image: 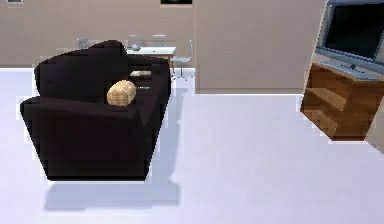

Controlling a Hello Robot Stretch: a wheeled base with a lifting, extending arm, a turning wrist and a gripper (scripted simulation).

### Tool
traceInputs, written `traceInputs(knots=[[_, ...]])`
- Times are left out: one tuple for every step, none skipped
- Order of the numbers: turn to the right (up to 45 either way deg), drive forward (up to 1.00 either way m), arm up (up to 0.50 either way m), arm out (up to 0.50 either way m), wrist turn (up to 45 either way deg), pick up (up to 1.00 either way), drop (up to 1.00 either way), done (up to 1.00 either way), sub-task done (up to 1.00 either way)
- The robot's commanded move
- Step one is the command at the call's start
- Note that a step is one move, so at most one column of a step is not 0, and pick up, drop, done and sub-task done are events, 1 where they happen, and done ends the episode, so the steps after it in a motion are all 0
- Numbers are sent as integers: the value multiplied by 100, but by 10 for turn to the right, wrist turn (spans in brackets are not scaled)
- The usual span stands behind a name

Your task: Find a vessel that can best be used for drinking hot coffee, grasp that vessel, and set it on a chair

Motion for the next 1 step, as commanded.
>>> traceInputs(knots=[[0,20,0,0,0,0,0,0,0]])
